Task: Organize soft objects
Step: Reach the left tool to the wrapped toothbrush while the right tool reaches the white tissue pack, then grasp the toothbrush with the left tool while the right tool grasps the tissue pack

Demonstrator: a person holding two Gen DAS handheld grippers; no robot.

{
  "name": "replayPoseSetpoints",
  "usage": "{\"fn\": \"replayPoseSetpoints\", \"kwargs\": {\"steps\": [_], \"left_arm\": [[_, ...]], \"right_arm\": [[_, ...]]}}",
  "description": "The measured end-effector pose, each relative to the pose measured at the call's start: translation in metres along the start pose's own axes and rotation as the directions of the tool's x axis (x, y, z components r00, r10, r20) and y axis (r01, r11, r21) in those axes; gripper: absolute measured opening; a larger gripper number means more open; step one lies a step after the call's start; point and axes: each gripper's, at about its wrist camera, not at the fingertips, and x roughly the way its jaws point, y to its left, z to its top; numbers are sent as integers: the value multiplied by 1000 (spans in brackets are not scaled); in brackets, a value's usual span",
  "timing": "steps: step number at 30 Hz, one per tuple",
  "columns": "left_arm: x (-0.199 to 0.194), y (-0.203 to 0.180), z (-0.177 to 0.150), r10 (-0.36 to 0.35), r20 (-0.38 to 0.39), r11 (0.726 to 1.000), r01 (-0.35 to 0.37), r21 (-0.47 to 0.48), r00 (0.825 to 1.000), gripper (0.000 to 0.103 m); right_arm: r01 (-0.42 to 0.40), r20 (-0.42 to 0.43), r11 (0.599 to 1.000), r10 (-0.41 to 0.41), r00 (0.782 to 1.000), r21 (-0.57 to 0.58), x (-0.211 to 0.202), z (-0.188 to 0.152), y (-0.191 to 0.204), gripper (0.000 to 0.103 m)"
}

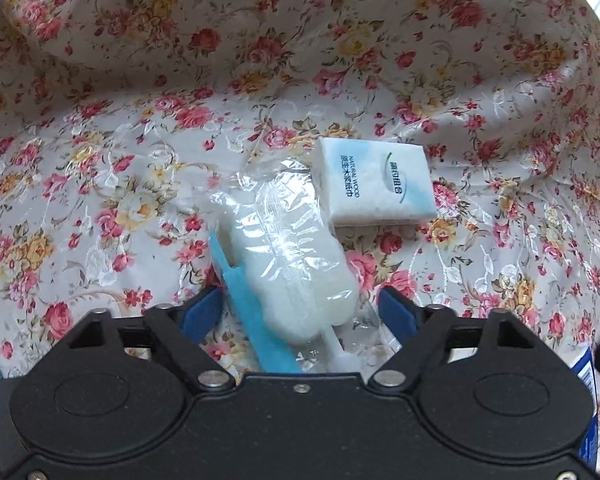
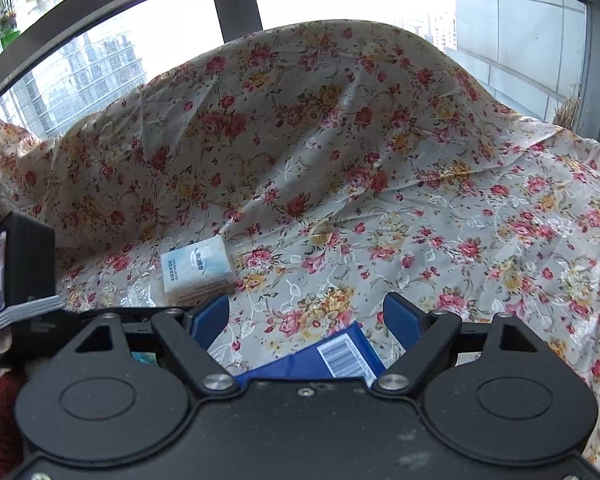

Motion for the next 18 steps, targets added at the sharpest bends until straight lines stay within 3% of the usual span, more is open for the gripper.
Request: {"fn": "replayPoseSetpoints", "kwargs": {"steps": [1,4,14,18], "left_arm": [[-2,0,-1,2,12,1000,-2,16,1000,56],[-6,6,-2,-27,14,999,26,35,1000,50],[-25,30,-6,-57,25,998,57,-2,998,49],[-33,35,-6,-28,45,999,29,-18,999,49]], "right_arm": [[0,-3,1000,0,1000,-5,3,1,1,84],[-12,-18,1000,12,1000,-3,14,7,3,84],[-76,-83,996,72,994,-55,62,30,40,85],[-104,-119,990,93,988,-92,84,34,64,90]]}}
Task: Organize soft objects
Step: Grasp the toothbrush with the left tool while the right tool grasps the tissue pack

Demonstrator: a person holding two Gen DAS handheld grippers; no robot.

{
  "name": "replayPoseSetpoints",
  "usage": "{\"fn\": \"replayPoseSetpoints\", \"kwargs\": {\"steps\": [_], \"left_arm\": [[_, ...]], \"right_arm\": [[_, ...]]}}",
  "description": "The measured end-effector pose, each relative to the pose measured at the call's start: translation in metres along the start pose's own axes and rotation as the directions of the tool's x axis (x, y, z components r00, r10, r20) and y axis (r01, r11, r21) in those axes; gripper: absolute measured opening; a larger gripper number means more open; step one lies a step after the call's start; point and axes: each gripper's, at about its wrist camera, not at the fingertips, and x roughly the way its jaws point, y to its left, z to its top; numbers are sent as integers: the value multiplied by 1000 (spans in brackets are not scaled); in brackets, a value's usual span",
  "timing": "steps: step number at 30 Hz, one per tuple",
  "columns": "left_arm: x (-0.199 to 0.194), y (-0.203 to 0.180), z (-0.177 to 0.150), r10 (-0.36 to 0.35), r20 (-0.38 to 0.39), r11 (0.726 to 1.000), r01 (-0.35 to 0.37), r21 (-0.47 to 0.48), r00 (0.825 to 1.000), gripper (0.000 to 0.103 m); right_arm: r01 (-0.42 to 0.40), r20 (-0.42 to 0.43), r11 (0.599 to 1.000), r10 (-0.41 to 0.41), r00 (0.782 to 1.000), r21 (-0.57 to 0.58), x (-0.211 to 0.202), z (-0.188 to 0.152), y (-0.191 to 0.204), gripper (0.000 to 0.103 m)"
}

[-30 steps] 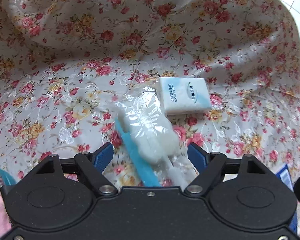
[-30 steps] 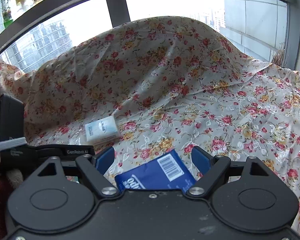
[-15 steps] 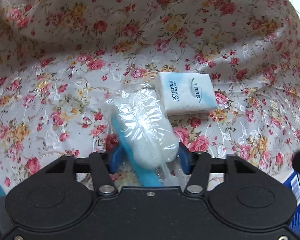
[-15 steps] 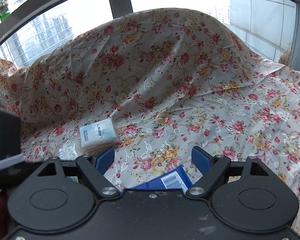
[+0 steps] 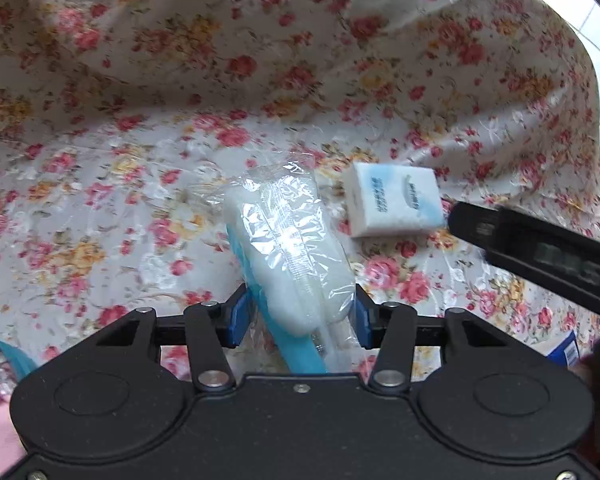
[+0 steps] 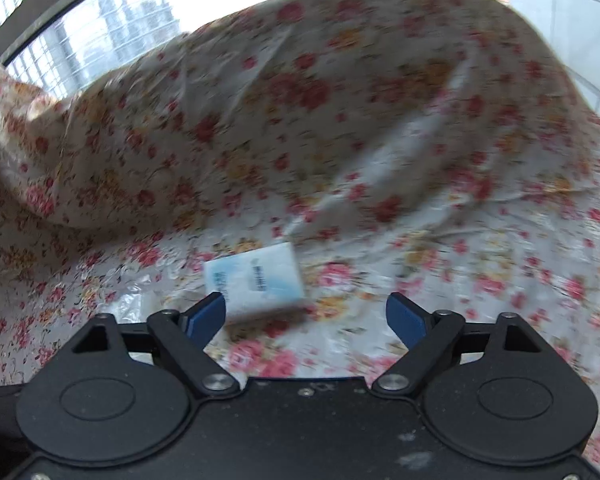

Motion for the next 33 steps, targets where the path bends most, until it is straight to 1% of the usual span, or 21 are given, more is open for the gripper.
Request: {"fn": "replayPoseSetpoints", "kwargs": {"steps": [3,7,9,14,18,20,21,22,23,24,28,33], "left_arm": [[-3,6,1,13,0,1000,-13,-8,1000,49],[-3,15,3,16,-11,999,-16,-30,1000,49],[-2,16,4,20,-12,999,-20,-30,1000,49],[4,18,4,16,-30,999,-17,-33,999,50],[6,19,2,16,-45,999,-18,-36,999,50],[6,19,2,15,-54,999,-17,-35,998,50],[6,19,2,15,-54,999,-17,-34,998,50],[5,19,2,17,-54,999,-19,-33,998,50],[5,19,2,17,-54,999,-18,-32,998,50],[4,19,2,15,-53,999,-16,-31,998,50],[0,19,1,15,-52,999,-17,-28,999,50],[-7,17,-2,7,-46,1000,-8,-24,999,50]], "right_arm": [[2,-19,999,-2,1000,-34,15,4,13,96],[-12,-41,999,11,999,-34,34,9,20,103],[-17,-57,999,14,998,-45,41,11,24,103],[7,-84,996,-15,996,-92,60,9,33,103],[7,-98,995,-16,995,-97,68,7,36,102],[12,-100,994,-23,995,-107,71,6,38,101],[17,-100,993,-28,995,-113,72,5,40,98],[18,-109,993,-31,994,-119,74,4,40,82],[15,-126,992,-31,992,-123,77,4,41,74],[9,-142,993,-26,989,-117,79,3,40,74],[-6,-134,996,-6,991,-94,76,3,36,73],[-21,-101,994,10,995,-110,58,0,35,73]]}}
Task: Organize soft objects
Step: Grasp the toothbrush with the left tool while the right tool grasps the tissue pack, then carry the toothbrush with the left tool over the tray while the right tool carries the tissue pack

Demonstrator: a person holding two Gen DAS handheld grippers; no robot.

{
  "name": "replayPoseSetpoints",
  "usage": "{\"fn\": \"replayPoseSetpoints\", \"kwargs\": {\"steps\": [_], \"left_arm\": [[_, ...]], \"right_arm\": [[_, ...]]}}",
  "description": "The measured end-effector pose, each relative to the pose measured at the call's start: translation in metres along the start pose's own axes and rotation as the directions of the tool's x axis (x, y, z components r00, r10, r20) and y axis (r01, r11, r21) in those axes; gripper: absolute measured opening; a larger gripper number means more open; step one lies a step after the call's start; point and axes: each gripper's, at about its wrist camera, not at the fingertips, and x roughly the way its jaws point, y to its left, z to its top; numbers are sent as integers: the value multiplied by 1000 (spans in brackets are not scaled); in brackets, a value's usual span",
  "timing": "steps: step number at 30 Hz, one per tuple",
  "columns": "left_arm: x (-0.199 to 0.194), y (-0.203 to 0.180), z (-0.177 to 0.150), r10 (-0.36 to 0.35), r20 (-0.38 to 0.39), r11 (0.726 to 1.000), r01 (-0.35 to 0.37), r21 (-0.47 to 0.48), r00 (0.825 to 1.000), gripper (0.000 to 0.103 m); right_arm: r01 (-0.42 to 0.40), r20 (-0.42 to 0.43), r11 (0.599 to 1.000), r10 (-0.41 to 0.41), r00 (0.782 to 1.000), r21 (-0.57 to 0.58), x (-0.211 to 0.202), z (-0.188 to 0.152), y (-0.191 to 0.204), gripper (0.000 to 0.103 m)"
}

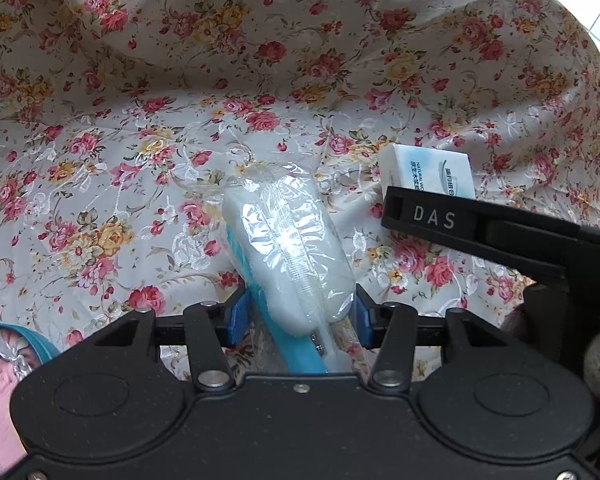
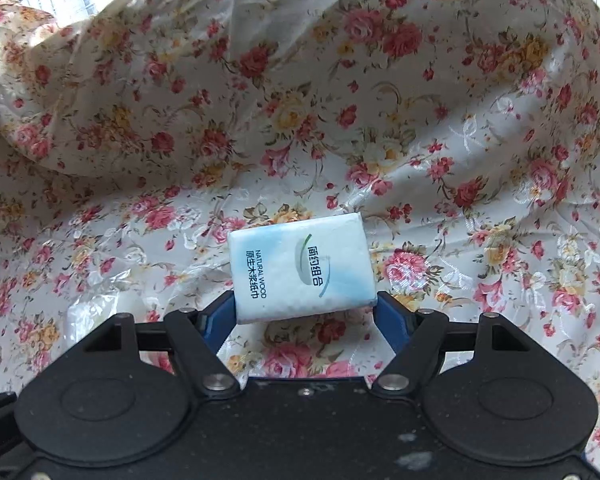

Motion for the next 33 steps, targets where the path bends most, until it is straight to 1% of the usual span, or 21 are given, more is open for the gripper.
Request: {"fn": "replayPoseSetpoints", "kwargs": {"steps": [9,16,21,26,29,33], "left_arm": [[-31,-4,-13,-47,18,998,46,32,999,50],[-67,-4,-34,-109,29,992,107,64,994,50],[-100,1,-58,-152,44,984,147,105,987,50],[-130,8,-82,-188,49,976,181,123,981,50],[-143,12,-98,-194,42,972,187,141,980,50],[-156,19,-120,-200,31,969,192,158,979,50]], "right_arm": [[-32,62,999,31,998,13,-53,-11,-2,74],[-60,100,998,57,993,24,-105,-34,-3,74],[-80,128,996,74,989,37,-148,-63,-4,74],[-86,141,995,77,987,58,-192,-104,-2,74],[-91,141,993,80,987,73,-215,-131,-1,74],[-95,132,990,80,988,108,-235,-164,-5,73]]}}
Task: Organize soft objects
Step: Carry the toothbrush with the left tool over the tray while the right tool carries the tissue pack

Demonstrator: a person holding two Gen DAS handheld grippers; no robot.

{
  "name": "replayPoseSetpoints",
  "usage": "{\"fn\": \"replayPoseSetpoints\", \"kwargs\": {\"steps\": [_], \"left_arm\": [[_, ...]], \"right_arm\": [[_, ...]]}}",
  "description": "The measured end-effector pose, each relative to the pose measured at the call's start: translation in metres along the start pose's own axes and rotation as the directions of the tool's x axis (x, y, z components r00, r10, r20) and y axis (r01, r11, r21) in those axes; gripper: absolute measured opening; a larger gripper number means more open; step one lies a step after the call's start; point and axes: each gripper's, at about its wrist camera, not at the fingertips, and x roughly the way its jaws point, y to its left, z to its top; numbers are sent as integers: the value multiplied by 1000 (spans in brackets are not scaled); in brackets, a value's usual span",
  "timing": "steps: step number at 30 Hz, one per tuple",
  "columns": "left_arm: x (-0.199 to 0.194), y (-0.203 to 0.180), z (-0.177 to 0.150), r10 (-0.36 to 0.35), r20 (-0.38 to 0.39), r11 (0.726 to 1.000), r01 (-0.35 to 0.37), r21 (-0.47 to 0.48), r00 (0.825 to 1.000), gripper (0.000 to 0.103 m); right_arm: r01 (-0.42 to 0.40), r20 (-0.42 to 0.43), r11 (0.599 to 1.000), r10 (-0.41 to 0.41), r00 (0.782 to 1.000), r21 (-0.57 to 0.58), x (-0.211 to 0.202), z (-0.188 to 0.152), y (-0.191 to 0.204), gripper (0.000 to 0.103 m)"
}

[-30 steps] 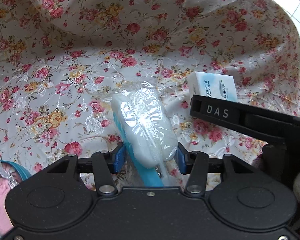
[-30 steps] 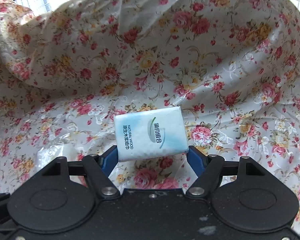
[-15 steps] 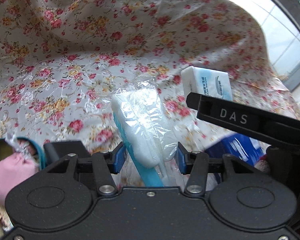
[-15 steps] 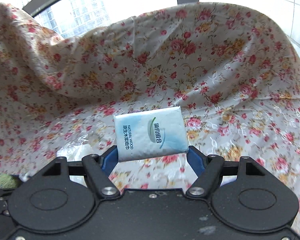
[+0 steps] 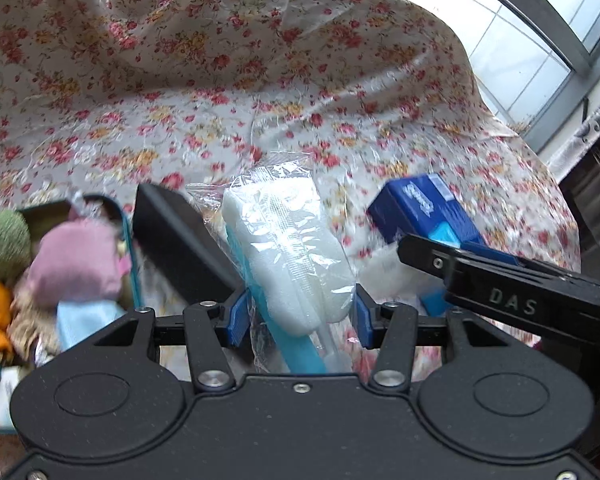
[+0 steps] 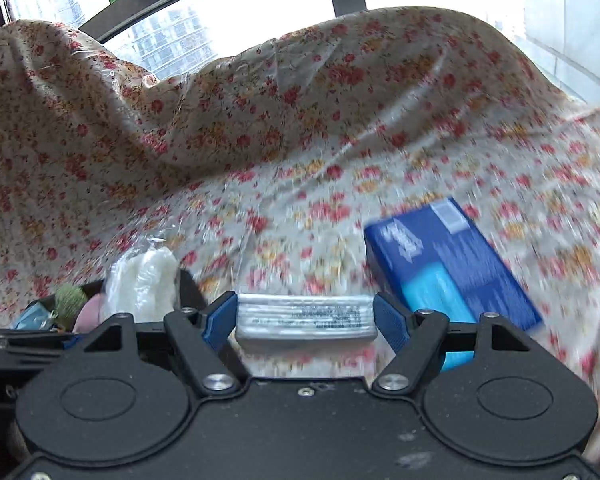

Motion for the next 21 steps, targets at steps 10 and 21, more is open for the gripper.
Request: {"fn": "replayPoseSetpoints", "kwargs": {"steps": [10,21], "left_arm": [[-18,18,-33,33,-1,998,-34,-45,999,50],[-53,79,-25,116,78,980,-101,-171,990,50]], "right_arm": [[47,-23,999,-46,999,21,-19,-44,3,72],[1,34,1000,0,999,-26,-24,-21,41,72]]}}
